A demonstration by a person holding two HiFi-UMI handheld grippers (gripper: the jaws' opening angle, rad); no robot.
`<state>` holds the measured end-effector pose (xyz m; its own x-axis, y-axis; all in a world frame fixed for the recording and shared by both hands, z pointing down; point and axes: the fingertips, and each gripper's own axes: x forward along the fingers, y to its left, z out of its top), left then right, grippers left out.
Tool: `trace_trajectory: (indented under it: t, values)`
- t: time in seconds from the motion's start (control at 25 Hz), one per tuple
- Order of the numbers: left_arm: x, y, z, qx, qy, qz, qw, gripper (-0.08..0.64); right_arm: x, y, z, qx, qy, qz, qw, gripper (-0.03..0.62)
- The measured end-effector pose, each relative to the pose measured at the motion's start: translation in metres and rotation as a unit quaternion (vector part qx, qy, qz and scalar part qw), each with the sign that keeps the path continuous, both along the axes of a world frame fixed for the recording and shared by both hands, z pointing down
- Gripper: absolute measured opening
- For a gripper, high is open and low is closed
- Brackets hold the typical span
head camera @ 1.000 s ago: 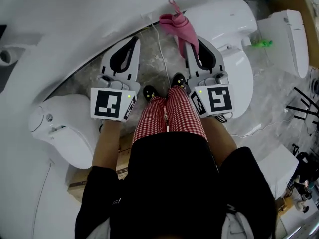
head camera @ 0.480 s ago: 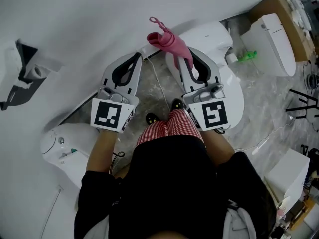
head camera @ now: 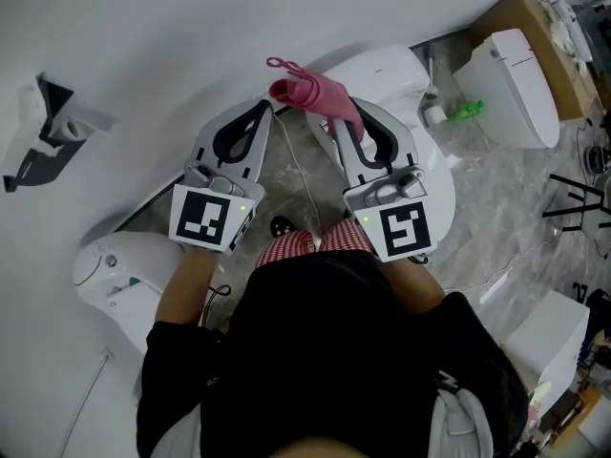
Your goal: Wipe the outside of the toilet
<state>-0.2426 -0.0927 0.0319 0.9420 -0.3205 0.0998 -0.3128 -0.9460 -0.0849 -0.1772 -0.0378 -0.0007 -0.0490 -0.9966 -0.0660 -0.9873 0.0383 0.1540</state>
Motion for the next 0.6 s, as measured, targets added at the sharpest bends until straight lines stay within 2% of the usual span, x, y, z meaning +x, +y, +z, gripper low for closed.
trace_trajectory:
  t: [0.24,0.6]
  values:
    - [0.029,0.032,-0.016,0.000,0.003,-0.008,1.0000,0.009,0.021,0.024,-0.015,0.007,0.000,-0.037,0.999,0.054]
    - [0.067,0.071,-0.037,0.026,-0.006,0.001,0.9996,0.009,0.062,0.056,-0.023,0.009,0.000,-0.048,0.999,0.054]
